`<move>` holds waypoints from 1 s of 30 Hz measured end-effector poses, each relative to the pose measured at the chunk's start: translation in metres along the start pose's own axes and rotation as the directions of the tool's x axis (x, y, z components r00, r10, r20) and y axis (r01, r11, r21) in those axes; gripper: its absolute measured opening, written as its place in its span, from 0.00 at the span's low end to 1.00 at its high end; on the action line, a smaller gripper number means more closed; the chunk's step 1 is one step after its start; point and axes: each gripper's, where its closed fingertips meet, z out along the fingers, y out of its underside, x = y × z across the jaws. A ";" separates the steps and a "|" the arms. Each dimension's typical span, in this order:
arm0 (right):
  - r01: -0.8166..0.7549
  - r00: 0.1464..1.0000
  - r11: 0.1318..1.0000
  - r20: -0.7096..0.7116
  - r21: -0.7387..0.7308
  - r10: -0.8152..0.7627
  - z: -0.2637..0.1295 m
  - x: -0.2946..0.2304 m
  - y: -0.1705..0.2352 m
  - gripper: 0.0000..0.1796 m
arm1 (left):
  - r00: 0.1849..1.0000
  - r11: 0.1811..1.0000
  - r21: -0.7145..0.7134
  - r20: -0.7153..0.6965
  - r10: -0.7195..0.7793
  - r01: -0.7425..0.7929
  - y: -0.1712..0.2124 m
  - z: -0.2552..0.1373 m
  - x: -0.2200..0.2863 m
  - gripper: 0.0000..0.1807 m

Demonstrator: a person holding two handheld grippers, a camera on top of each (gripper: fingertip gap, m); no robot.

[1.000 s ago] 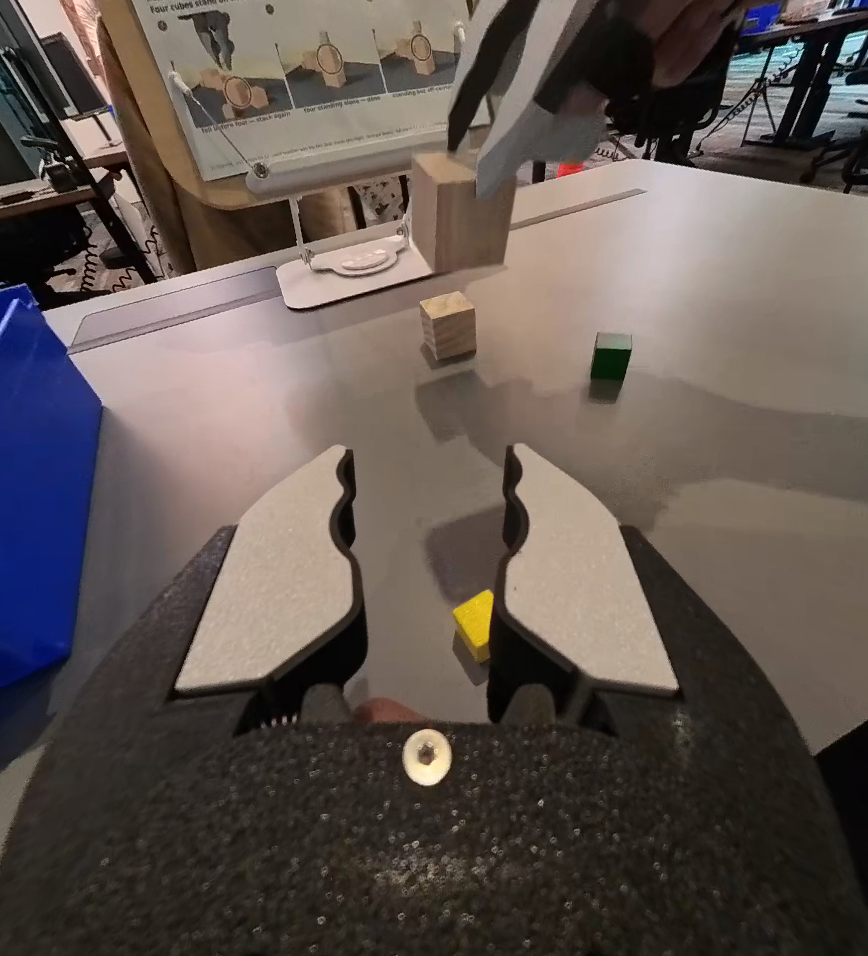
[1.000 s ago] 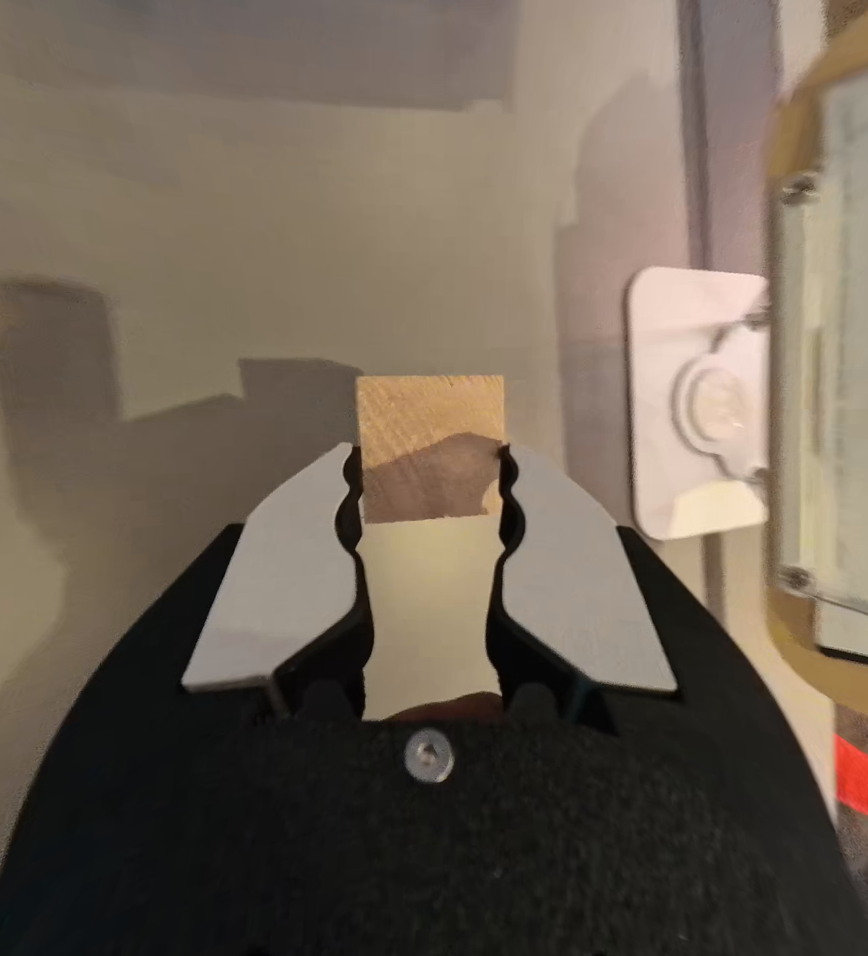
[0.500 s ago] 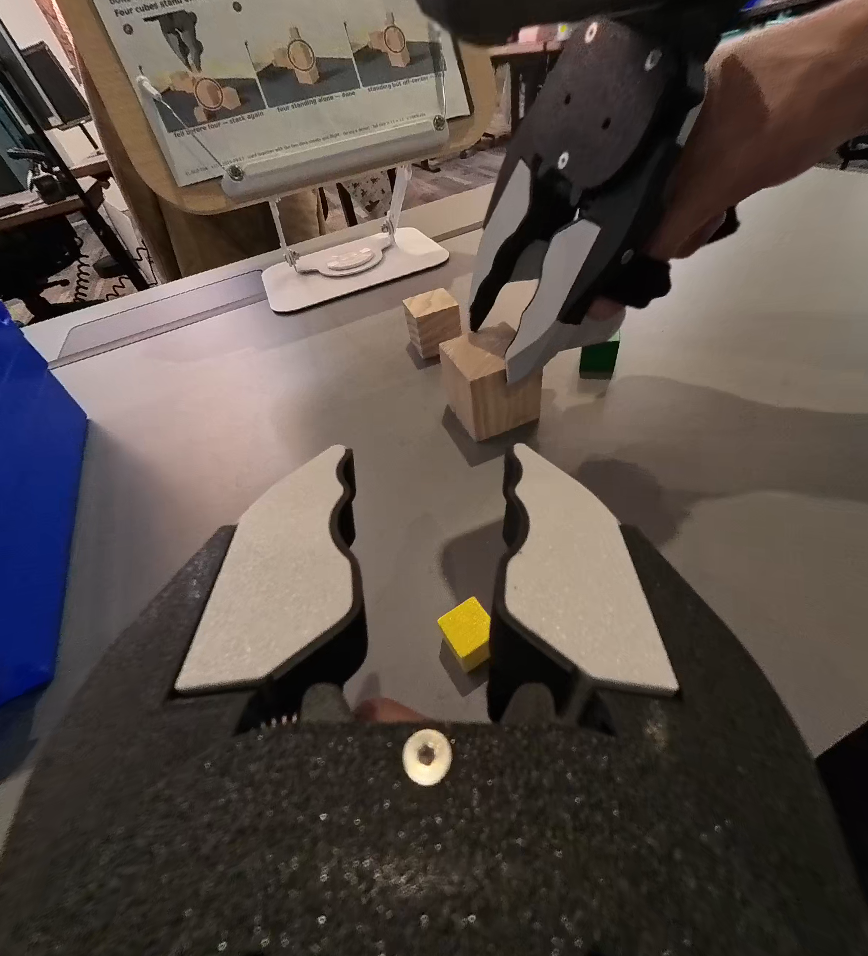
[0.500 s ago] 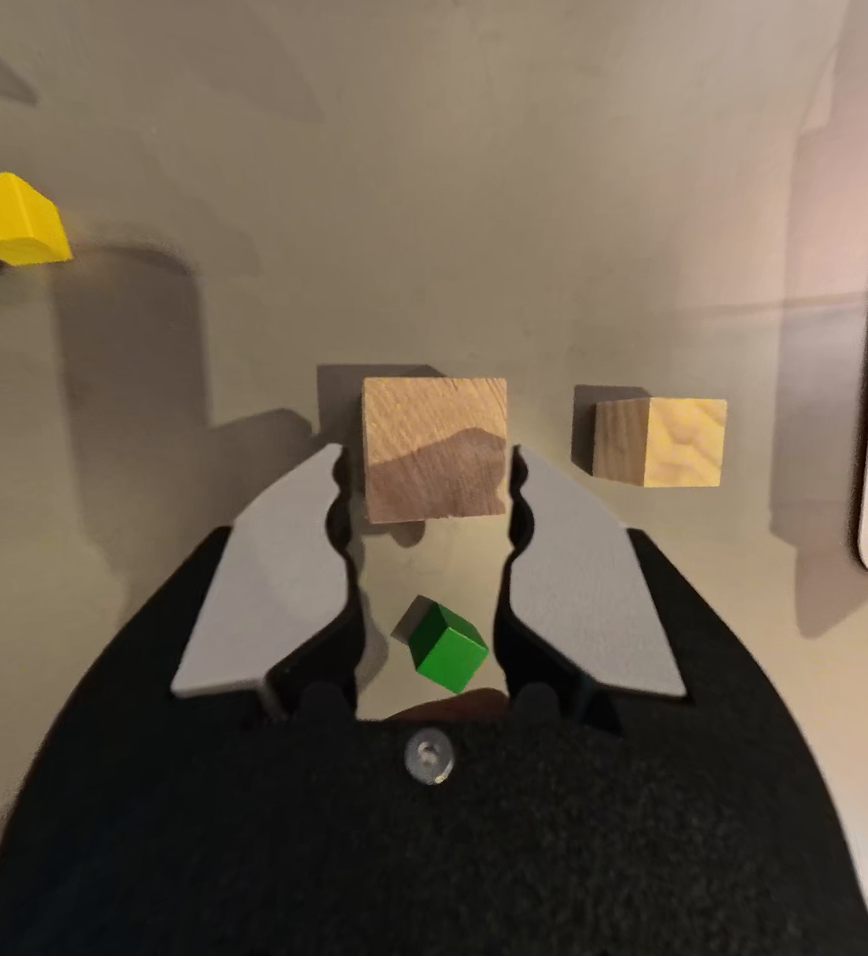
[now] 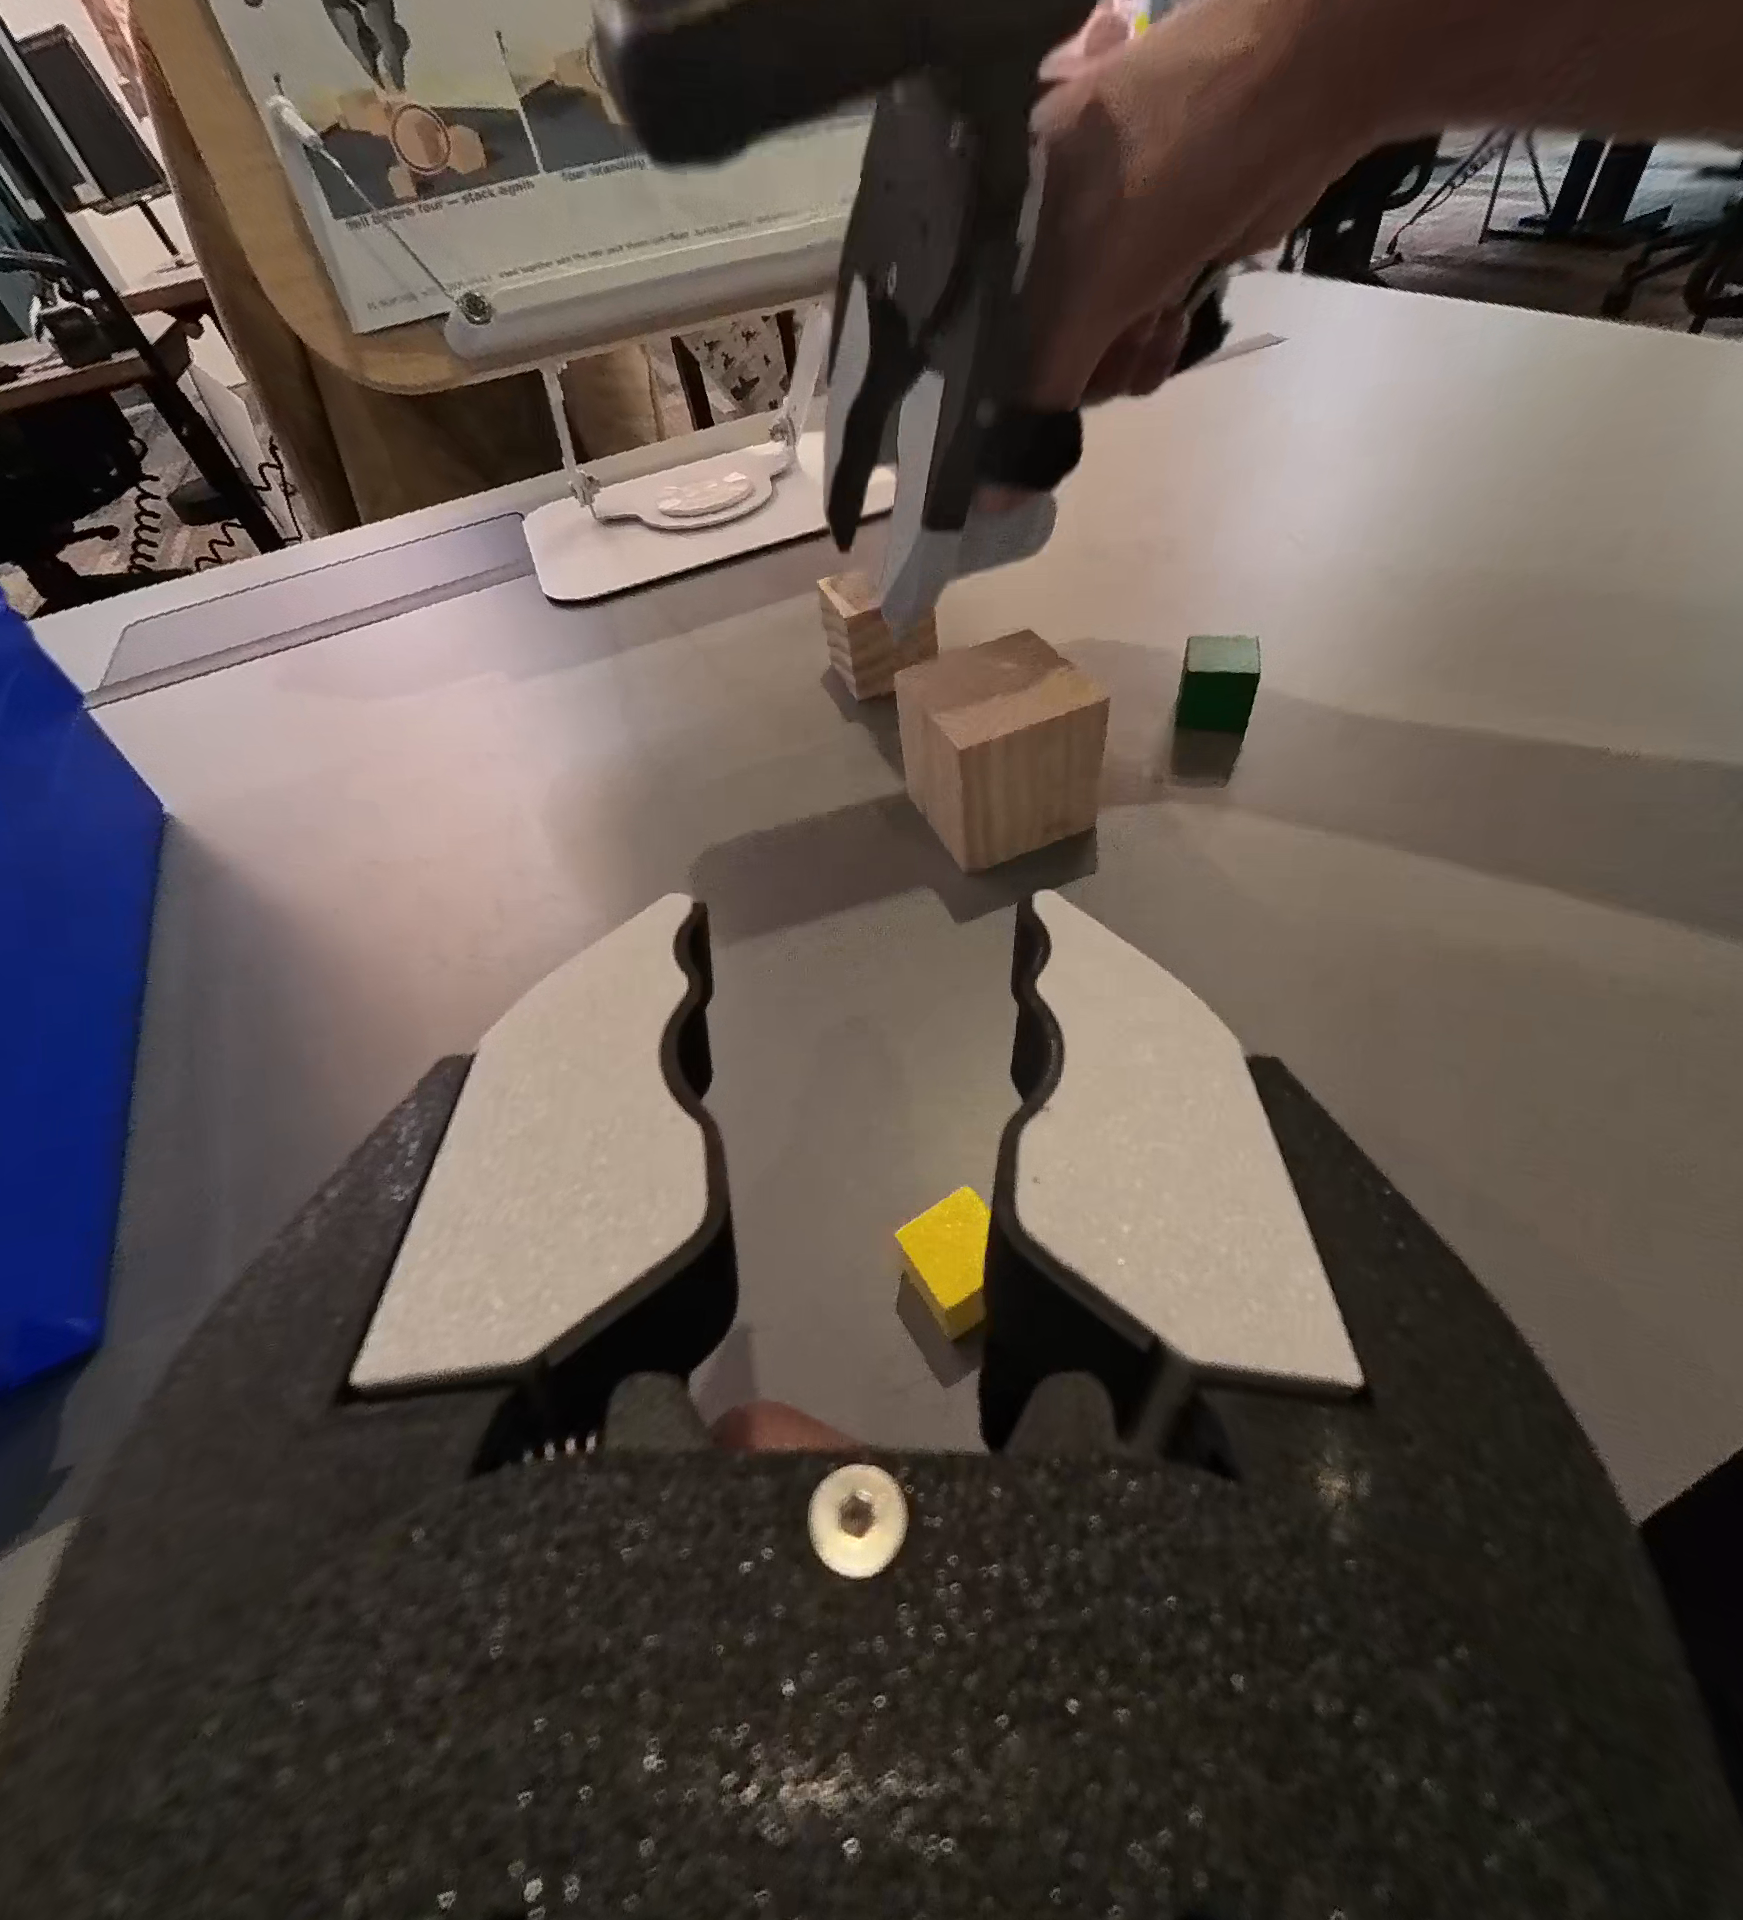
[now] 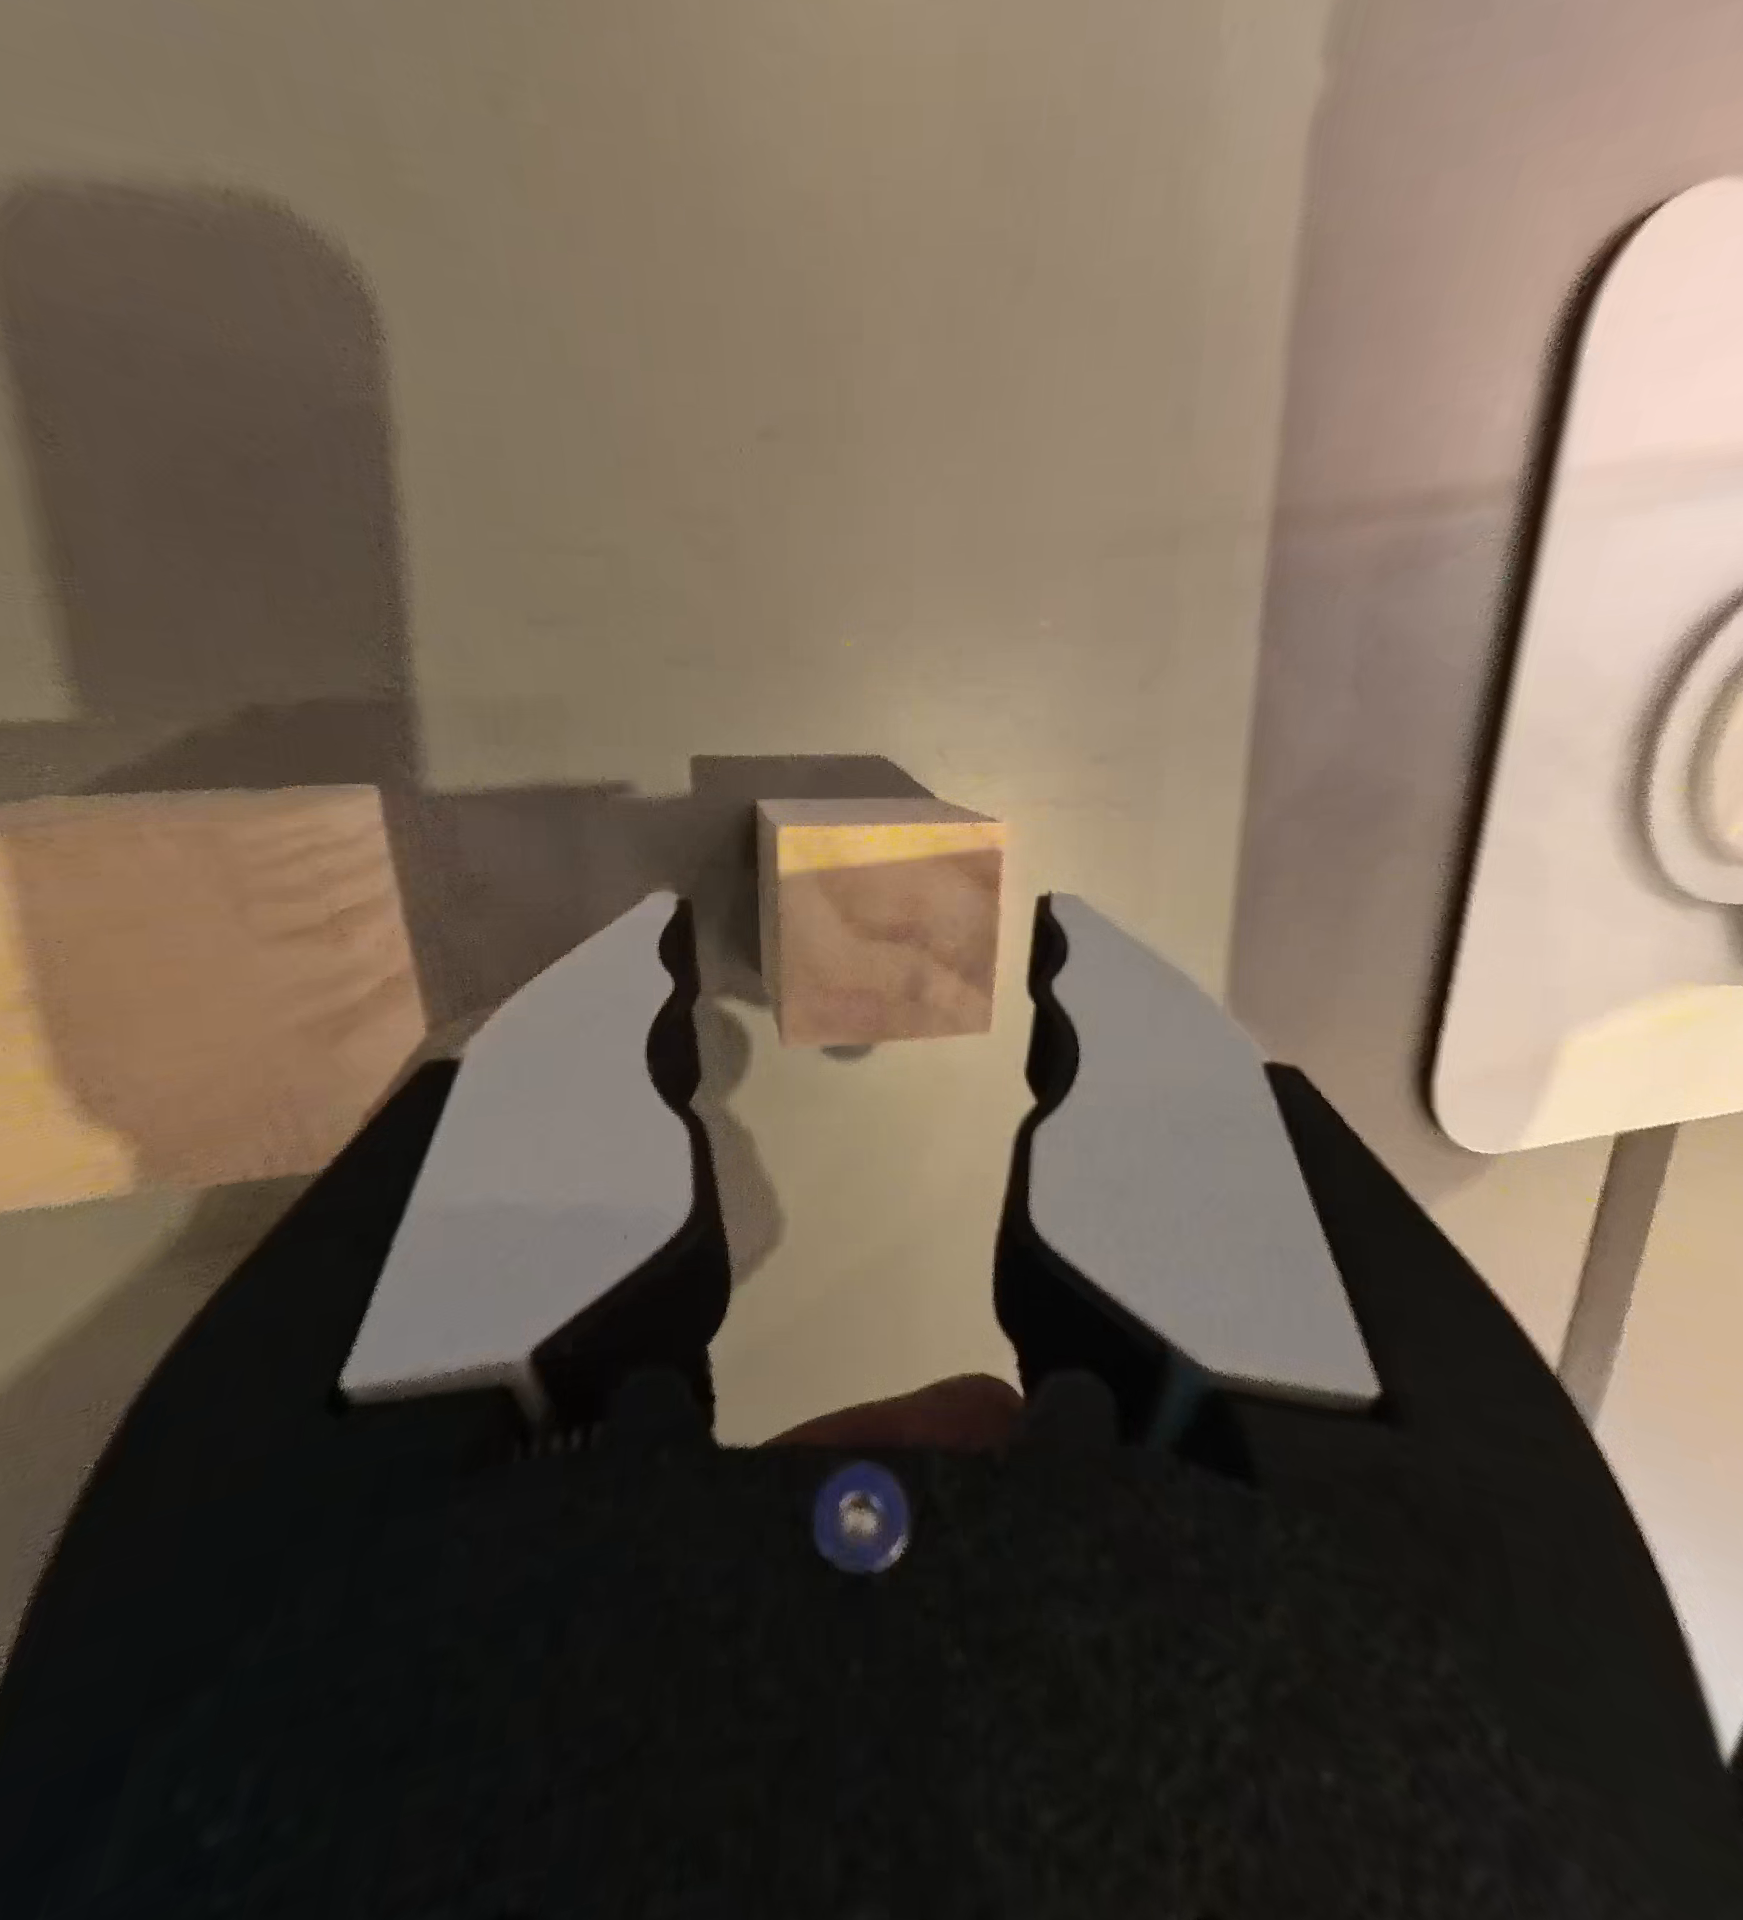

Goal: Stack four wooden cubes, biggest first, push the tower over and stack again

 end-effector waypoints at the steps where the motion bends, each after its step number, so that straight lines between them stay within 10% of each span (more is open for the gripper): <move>1: -0.003 1.000 1.000 -0.007 -0.031 0.002 0.008 0.002 0.005 0.33 | 1.000 1.000 -0.001 -0.003 -0.005 0.005 0.000 0.000 -0.001 0.31; 16: 0.082 0.996 0.989 0.005 0.123 -0.084 -0.093 -0.049 -0.033 0.26 | 0.999 0.999 -0.019 0.005 -0.032 0.032 0.004 0.001 -0.011 0.31; 30: 0.030 0.997 0.998 0.071 -0.048 -0.026 -0.053 -0.101 -0.006 0.26 | 1.000 1.000 -0.016 -0.006 0.021 -0.021 0.001 0.003 0.001 0.31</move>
